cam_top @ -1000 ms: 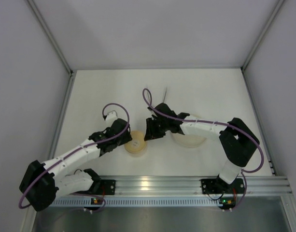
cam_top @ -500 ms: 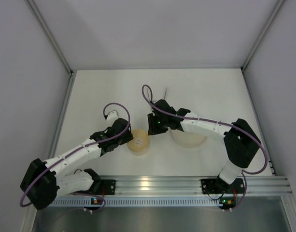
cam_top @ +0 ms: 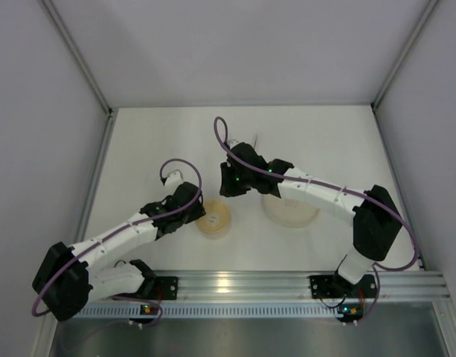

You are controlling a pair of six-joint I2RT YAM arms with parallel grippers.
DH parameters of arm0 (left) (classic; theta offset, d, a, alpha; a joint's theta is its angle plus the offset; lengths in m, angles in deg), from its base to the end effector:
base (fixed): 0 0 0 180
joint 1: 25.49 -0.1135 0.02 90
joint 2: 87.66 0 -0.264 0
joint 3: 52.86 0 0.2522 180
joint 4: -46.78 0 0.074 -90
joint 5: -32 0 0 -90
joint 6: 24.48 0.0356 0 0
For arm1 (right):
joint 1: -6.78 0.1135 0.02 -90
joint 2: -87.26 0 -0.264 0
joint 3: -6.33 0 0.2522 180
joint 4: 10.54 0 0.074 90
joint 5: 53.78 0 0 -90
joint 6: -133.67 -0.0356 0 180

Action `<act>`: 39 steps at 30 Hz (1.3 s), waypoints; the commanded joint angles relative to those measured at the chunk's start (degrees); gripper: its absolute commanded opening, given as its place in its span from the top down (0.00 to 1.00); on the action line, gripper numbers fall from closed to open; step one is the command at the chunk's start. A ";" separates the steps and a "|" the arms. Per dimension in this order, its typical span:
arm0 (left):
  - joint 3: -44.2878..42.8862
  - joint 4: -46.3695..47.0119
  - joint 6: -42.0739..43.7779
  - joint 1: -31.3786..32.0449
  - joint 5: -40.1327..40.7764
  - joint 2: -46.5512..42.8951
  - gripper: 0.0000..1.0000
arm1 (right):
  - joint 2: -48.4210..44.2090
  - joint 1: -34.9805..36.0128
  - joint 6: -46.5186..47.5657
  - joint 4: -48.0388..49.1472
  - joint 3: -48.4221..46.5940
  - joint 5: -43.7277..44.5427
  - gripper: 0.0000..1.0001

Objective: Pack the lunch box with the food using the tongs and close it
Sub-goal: Close the box lid on the packing box, then reset both arms

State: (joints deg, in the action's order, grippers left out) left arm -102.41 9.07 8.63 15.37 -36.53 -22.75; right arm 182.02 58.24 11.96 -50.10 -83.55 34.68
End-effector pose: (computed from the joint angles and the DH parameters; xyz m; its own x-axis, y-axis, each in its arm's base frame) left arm 0.1716 -0.1312 0.2001 -0.7009 -0.4244 -0.5733 -0.2647 0.9011 -0.3435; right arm 0.2307 0.2911 0.2784 -0.7884 -0.1464 -0.5975 -0.4460 0.8049 0.3913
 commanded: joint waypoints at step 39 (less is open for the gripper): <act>-35.01 -25.20 18.72 0.10 8.58 0.84 0.13 | -8.52 -3.45 2.44 -1.09 -9.14 8.04 0.55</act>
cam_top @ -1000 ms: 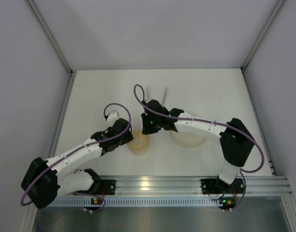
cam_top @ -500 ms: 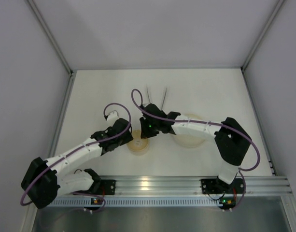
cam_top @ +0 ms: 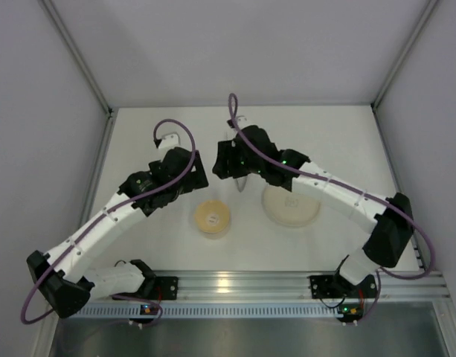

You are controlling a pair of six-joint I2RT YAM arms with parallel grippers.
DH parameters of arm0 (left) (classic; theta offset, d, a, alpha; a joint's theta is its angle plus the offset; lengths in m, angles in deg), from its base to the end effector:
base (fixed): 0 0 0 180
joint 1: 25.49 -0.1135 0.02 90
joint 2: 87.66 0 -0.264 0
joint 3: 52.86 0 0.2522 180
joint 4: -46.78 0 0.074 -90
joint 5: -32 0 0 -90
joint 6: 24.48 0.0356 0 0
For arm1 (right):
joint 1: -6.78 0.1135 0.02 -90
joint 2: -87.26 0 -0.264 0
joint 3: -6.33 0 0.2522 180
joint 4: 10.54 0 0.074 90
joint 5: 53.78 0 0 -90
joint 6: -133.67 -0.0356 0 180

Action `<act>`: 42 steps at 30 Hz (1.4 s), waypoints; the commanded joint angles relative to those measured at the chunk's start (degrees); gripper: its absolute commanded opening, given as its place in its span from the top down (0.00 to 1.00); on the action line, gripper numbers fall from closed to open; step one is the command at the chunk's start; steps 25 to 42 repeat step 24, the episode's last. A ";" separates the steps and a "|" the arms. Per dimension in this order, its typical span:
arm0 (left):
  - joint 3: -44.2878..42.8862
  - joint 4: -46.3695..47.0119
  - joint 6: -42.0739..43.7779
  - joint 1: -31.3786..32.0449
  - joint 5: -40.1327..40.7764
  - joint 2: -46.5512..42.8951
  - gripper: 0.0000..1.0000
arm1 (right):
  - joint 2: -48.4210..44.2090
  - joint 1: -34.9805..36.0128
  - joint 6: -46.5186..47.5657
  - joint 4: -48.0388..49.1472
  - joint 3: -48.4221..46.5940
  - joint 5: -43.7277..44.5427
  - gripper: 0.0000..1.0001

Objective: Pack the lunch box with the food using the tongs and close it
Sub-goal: Reset both arms

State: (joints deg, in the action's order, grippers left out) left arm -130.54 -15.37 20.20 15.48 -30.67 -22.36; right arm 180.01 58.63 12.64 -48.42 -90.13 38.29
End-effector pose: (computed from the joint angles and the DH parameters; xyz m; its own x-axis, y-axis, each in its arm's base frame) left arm 0.1800 -0.1347 0.3268 -0.6603 -0.2632 -0.7034 -0.1577 0.9643 -0.2128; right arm 0.2327 0.2941 0.3320 -0.6929 -0.0481 -0.7194 -0.4788 0.7768 0.4091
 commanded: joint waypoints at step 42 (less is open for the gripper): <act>-19.48 14.10 25.19 -0.01 2.64 0.88 0.01 | -42.13 -8.44 9.14 -8.05 5.18 41.09 0.01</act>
